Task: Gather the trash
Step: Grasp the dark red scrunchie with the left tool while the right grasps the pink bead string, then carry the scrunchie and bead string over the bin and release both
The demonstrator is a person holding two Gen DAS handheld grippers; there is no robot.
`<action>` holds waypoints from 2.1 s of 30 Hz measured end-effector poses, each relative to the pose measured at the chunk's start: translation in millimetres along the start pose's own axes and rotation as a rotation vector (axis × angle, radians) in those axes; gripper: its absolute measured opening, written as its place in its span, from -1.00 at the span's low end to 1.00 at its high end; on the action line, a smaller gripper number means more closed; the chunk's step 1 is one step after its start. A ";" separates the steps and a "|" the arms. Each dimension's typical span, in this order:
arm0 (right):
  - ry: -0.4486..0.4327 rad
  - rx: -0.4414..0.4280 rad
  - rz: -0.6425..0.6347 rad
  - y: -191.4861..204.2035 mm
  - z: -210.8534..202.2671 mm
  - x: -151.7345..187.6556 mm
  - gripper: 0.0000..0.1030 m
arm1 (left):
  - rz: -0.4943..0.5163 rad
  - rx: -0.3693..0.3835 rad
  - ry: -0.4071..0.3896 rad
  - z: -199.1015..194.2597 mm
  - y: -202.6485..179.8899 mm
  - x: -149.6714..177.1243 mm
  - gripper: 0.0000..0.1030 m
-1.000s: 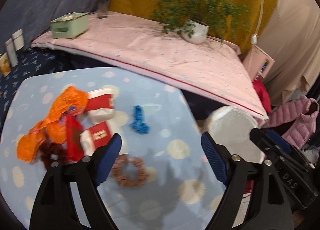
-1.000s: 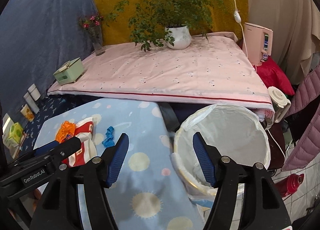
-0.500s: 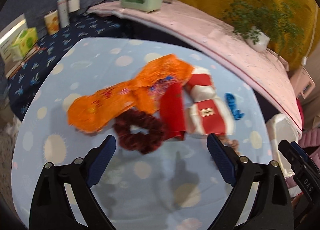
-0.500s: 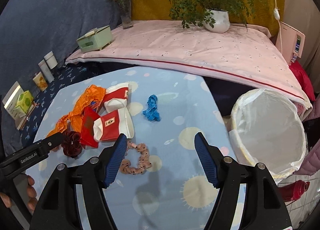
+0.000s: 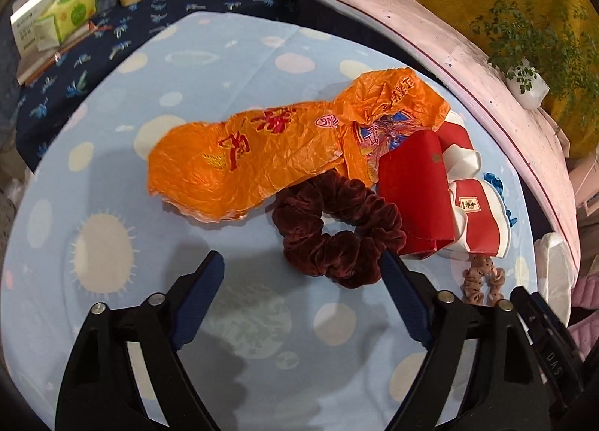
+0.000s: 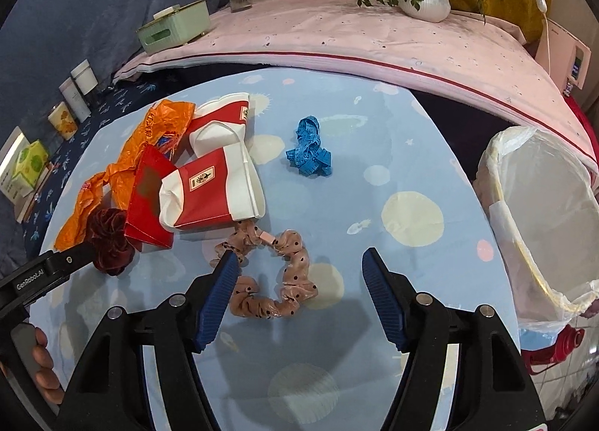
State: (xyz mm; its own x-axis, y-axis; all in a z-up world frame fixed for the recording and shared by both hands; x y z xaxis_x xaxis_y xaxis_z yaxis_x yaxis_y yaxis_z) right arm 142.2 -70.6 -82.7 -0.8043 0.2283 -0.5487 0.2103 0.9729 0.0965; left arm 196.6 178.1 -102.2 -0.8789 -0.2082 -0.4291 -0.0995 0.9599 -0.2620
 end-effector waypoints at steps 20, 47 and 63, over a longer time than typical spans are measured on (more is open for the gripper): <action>0.022 -0.023 0.006 -0.2 5.6 2.4 -0.84 | 0.014 0.112 0.026 -8.0 -16.4 -4.0 -0.70; -0.451 0.074 0.076 -103.5 -210.4 -93.0 -0.84 | 0.443 0.458 -0.210 -189.5 -274.0 3.9 -0.70; -0.428 0.201 0.217 -213.2 -206.3 -72.5 -0.84 | 0.628 0.547 -0.131 -153.6 -392.2 61.5 -0.70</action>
State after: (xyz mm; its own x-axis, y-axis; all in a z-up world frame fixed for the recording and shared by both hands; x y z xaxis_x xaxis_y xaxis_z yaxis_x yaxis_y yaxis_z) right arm 41.0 -286.8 107.8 -0.4401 0.3475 -0.8280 0.4834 0.8688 0.1076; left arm 109.9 -182.3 106.9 -0.6312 0.2816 -0.7227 0.6592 0.6857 -0.3086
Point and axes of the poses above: each gripper's, at about its wrist camera, not at the fingertips, and z roughly the way its jaws point, y to its left, x to its underside, the point moved 4 cm from there along z, roughly the way its jaws point, and after that the axes turned 3 degrees about -z, right-handed, at the moved point
